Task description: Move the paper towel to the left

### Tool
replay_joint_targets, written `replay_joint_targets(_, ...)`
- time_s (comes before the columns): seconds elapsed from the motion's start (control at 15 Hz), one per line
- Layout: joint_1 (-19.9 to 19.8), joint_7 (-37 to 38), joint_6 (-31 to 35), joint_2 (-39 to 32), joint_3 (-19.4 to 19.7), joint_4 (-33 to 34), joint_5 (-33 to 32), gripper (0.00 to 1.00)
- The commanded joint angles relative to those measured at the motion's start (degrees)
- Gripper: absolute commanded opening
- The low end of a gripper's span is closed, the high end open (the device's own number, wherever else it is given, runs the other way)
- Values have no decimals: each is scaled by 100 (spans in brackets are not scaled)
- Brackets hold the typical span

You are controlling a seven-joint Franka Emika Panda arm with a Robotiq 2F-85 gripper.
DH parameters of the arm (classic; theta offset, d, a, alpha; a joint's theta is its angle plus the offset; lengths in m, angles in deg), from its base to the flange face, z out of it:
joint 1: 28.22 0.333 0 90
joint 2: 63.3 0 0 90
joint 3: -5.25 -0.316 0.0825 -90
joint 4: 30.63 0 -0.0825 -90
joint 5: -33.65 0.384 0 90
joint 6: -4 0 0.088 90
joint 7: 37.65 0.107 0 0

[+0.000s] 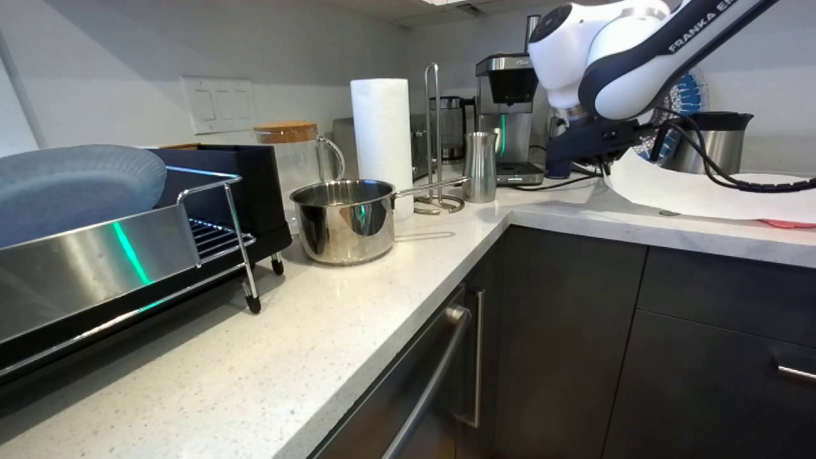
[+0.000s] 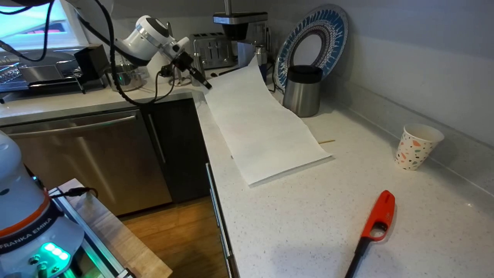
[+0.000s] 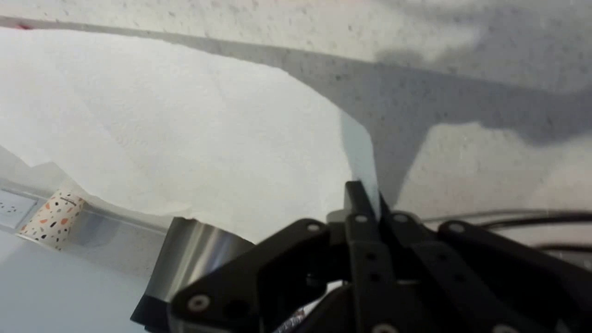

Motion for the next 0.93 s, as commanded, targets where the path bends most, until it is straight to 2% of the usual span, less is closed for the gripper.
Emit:
replay_joint_targets(0.0,-114,95,531,687,-94,-243,96,0)
replay_joint_targets(0.13,-201,27,1149,993,-158,-374,269,0)
replay_joint_targets(0.27,-287,-265,1759,1203,-241,-535,729,0)
replay_joint_targets(0.33,-132,-110,1275,898,-127,-135,406,1)
replay_joint_targets(0.47,-166,-213,1536,1062,-166,-255,595,1)
replay_joint_targets(0.87,-193,-218,1609,1106,-180,-356,632,1)
